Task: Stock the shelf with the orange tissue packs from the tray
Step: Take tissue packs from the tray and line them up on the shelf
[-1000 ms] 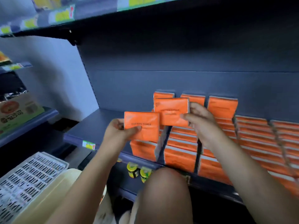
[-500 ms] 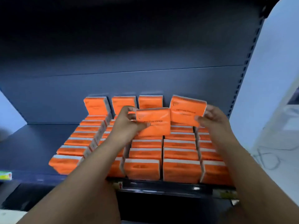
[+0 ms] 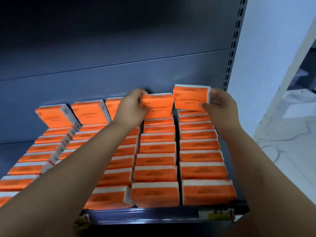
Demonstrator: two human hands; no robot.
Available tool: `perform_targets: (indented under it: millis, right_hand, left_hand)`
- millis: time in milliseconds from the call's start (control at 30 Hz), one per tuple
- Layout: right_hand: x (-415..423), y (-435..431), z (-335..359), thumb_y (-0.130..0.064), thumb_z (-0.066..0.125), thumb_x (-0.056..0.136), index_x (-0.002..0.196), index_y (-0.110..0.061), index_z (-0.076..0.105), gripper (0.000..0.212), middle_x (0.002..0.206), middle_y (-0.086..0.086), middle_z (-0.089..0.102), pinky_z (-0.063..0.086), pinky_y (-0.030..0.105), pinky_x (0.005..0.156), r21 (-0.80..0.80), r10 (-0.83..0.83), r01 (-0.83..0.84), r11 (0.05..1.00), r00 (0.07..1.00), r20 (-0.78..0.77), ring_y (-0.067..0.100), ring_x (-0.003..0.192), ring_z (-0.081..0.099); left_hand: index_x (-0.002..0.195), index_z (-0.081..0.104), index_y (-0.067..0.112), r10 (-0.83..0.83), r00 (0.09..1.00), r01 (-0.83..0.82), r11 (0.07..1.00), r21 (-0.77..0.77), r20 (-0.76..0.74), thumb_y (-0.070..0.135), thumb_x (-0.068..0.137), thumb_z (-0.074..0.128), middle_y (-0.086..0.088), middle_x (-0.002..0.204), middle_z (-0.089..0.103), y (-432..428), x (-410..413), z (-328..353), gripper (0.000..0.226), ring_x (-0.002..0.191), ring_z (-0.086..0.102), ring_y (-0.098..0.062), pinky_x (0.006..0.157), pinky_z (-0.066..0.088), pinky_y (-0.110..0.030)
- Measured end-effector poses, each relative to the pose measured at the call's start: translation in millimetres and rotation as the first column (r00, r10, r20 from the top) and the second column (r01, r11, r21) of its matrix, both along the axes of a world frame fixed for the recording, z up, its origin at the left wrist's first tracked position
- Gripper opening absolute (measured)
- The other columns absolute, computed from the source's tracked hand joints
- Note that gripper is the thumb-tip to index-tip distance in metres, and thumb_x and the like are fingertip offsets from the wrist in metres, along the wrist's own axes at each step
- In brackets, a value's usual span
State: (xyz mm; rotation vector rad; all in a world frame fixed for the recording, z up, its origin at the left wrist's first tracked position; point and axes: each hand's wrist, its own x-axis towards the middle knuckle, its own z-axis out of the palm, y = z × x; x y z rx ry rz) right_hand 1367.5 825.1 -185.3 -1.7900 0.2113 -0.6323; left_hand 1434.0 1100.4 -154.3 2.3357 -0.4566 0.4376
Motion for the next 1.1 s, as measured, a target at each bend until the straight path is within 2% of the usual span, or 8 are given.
perform_targets:
  millis: [100,300,400,500,700,867,1100]
  right_hand:
    - [9.6,-8.1,-1.8,-0.011,0.070,0.088,0.116,-0.031,0.070,0.033,0.108,-0.013,0.075,0.060,0.046,0.093,0.020,-0.016,0.016,1.000,1.000,-0.026,0.008,0.099,0.073]
    - [19.9,-16.0,-9.0,-0.010,0.070,0.089,0.117,-0.031,0.069,0.035,0.108,-0.014,0.076,0.061,0.043,0.092,0.016,-0.038,0.039,0.999,0.998,-0.047,0.007,0.100,0.073]
    - [21.8,-14.0,-11.4,-0.012,0.068,0.090,0.118,-0.031,0.070,0.034,0.109,-0.014,0.075,0.061,0.044,0.093,-0.018,-0.056,0.055,0.998,0.996,-0.073,0.009,0.099,0.073]
    - [21.4,-10.5,-12.2,-0.014,0.067,0.091,0.120,-0.030,0.069,0.033,0.111,-0.013,0.075,0.059,0.046,0.095,-0.061,-0.069,0.063,0.996,0.992,-0.104,0.011,0.101,0.072]
    - [19.1,-8.4,-9.9,-0.009,0.062,0.095,0.124,-0.028,0.067,0.035,0.115,-0.011,0.073,0.057,0.038,0.098,-0.110,-0.070,0.058,0.992,0.992,-0.108,0.012,0.105,0.069]
    - [25.4,-8.9,-9.0,-0.010,0.060,0.095,0.124,-0.027,0.068,0.035,0.114,-0.010,0.073,0.057,0.033,0.092,-0.163,-0.087,0.068,0.984,0.990,-0.111,0.013,0.103,0.070]
    - [32.0,-7.4,-9.0,-0.010,0.059,0.094,0.117,-0.028,0.067,0.030,0.110,-0.008,0.071,0.048,0.029,0.084,-0.209,-0.132,0.102,0.973,0.982,-0.136,0.015,0.099,0.066]
  left_hand:
    - [0.122,0.066,0.009,0.014,0.995,-0.030,0.987,0.155,0.100,0.003,0.077,0.072,-0.015,0.116,0.067,-12.1,9.8,-1.2,0.046,0.108,0.062,-0.034,0.088,0.044,-0.031]
    - [0.124,0.063,-0.002,-0.033,0.961,-0.061,0.944,0.325,0.275,-0.006,0.077,0.063,-0.024,0.125,0.059,-22.4,13.8,-1.2,0.047,0.107,0.061,-0.045,0.089,0.052,-0.043]
    - [0.121,0.064,-0.002,-0.050,0.942,-0.111,0.886,0.450,0.331,-0.006,0.076,0.060,-0.025,0.119,0.062,-22.2,16.7,-1.8,0.045,0.110,0.057,-0.049,0.092,0.053,-0.050]
    - [0.119,0.067,0.003,-0.083,0.917,-0.165,0.810,0.562,0.389,-0.002,0.078,0.061,-0.022,0.110,0.067,-19.7,20.8,-1.2,0.042,0.125,0.049,-0.048,0.100,0.051,-0.054]
    - [0.118,0.069,0.005,-0.050,0.934,-0.181,0.788,0.589,0.354,0.002,0.081,0.066,-0.016,0.116,0.060,-17.6,20.5,1.6,0.037,0.106,0.051,-0.041,0.085,0.052,-0.052]
    - [0.124,0.067,0.008,-0.051,0.955,-0.127,0.821,0.557,0.294,0.012,0.085,0.070,-0.014,0.119,0.064,-14.8,22.2,0.4,0.040,0.107,0.057,-0.040,0.091,0.050,-0.046]
    - [0.128,0.066,0.006,-0.056,0.953,-0.116,0.839,0.531,0.297,0.008,0.086,0.069,-0.016,0.123,0.063,-16.3,19.5,-0.2,0.041,0.110,0.056,-0.040,0.094,0.050,-0.047]
